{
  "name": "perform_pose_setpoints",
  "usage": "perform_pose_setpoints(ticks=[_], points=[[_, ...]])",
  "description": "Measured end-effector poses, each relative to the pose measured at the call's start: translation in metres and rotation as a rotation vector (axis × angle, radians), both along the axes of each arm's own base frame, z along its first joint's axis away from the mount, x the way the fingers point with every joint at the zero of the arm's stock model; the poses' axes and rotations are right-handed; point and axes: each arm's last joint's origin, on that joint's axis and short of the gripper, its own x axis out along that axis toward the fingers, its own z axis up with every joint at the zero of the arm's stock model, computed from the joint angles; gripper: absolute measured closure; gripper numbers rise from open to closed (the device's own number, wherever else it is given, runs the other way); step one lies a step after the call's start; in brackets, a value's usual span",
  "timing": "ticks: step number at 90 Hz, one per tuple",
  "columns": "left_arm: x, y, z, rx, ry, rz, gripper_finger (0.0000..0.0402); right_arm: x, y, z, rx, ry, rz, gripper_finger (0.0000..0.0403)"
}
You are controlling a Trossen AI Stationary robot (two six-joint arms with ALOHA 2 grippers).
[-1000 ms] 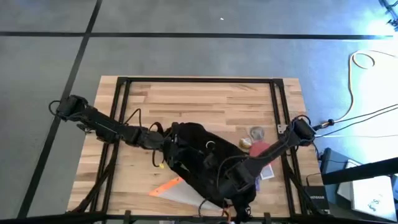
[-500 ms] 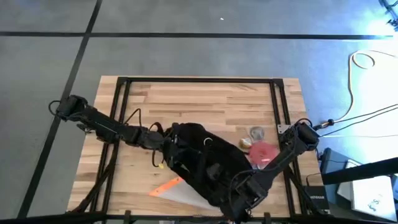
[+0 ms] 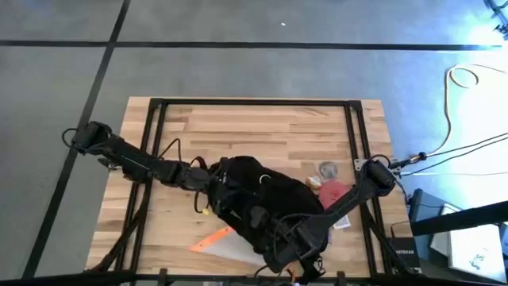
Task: Unpack backpack
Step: Open the black bag
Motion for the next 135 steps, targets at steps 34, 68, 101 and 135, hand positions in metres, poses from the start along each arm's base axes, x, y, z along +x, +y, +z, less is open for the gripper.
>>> perform_pose_setpoints(ticks=[34,68,101,135], points=[[0.000,0.000,0.000,-0.003,0.001,0.000,0.0385,0.009,0.003,0.011,-0.084,-0.165,-0.059,0.0181],[0.000,0.000,-0.001,-0.007,0.008,-0.005,0.0385,0.005,-0.023,0.062,0.094,-0.571,-0.314,0.0313],[0.000,-0.001,-0.001,-0.022,0.015,-0.019,0.0385,-0.030,-0.124,0.108,0.784,-0.609,-0.700,0.0314],[0.000,-0.001,-0.001,-0.026,0.017,-0.031,0.0385,-0.031,-0.175,0.096,0.994,-0.402,-1.039,0.0314]])
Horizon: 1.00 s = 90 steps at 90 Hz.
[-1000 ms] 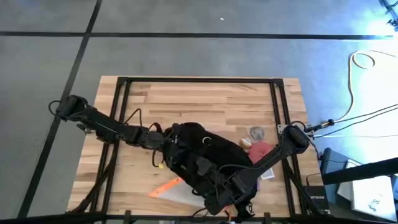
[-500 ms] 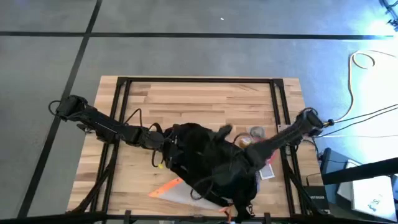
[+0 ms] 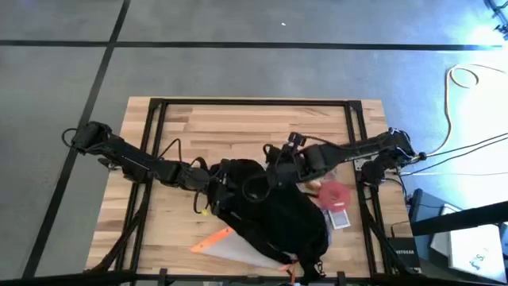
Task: Unpack backpack
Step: Open the black bag
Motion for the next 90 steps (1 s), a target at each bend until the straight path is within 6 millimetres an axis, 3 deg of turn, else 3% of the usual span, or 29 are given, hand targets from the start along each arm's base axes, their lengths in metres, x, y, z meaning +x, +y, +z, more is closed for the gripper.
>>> perform_pose_setpoints(ticks=[11,22,34,42,56,73,90], points=[[0.000,0.000,0.000,0.001,0.002,0.000,0.0385,-0.002,-0.003,0.004,0.019,0.018,0.055,0.0314],[0.000,0.000,-0.001,0.001,0.006,-0.003,0.0385,-0.015,0.007,0.025,0.005,-0.023,0.216,0.0314],[0.000,0.000,-0.001,0.001,0.007,-0.004,0.0385,-0.023,0.024,0.051,0.022,-0.190,0.338,0.0314],[0.000,0.000,0.000,-0.002,0.005,-0.003,0.0385,-0.016,0.039,0.059,0.087,-0.300,0.456,0.0314],[0.000,0.000,0.000,-0.005,0.003,-0.003,0.0385,0.008,0.063,0.031,0.176,-0.248,0.613,0.0314],[0.000,0.000,0.000,-0.006,0.004,-0.002,0.0385,0.027,0.069,-0.004,0.127,-0.094,0.685,0.0297],[0.000,0.000,-0.001,-0.006,0.007,-0.002,0.0385,0.037,0.068,-0.003,0.086,-0.157,0.697,0.0230]])
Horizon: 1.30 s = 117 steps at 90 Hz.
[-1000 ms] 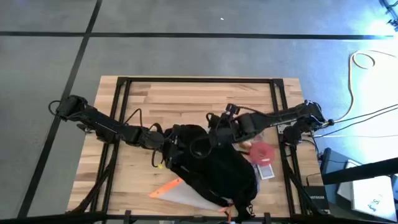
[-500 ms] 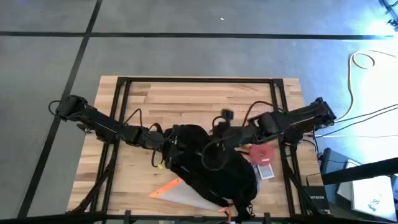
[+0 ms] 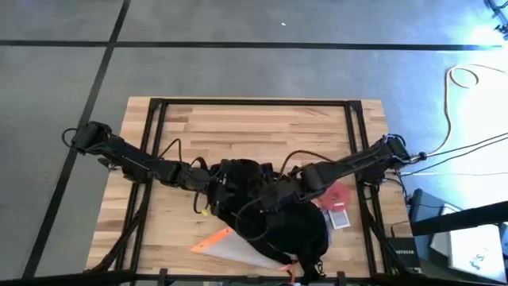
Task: Unpack backpack
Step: Open the black bag
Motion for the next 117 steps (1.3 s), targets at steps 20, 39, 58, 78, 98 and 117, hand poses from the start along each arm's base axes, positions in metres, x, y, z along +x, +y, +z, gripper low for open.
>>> perform_pose_setpoints(ticks=[20,39,58,78,98,117], points=[[0.000,0.000,0.000,-0.003,0.000,0.001,0.0385,0.006,-0.006,-0.003,0.010,-0.004,0.007,0.0171],[0.000,0.000,0.000,-0.003,0.001,0.000,0.0385,0.020,-0.020,-0.007,0.101,-0.012,0.027,0.0167],[0.000,0.000,0.000,-0.003,0.002,-0.001,0.0385,0.019,-0.024,-0.011,0.131,0.037,0.028,0.0188],[0.000,0.000,0.000,-0.001,0.003,-0.003,0.0385,0.014,-0.015,-0.013,0.185,0.088,0.071,0.0254],[0.000,0.000,0.000,-0.001,0.003,-0.003,0.0385,0.012,-0.015,-0.015,0.181,0.113,0.078,0.0314],[0.000,0.000,0.000,-0.001,0.004,-0.004,0.0385,0.011,-0.015,-0.015,0.179,0.115,0.081,0.0335]])
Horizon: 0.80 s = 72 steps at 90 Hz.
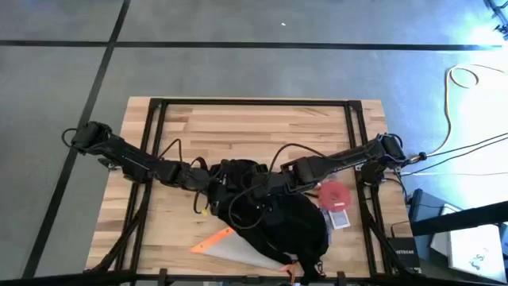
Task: Unpack backpack
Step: Open the black bag
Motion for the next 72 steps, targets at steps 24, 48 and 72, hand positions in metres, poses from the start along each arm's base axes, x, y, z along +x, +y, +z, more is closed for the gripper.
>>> perform_pose_setpoints(ticks=[24,48,72], points=[[0.0000,0.0000,0.0000,0.000,0.000,0.000,0.0385,-0.0012,0.0002,0.0004,0.020,0.011,0.009,0.0337],[0.0000,0.0000,0.0001,0.000,-0.001,0.000,0.0385,-0.0040,-0.0001,0.0043,0.062,0.019,0.031,0.0368],[0.0000,0.0004,-0.0001,0.002,0.000,0.005,0.0385,-0.0085,-0.0024,0.0041,0.006,0.043,-0.001,0.0377]])
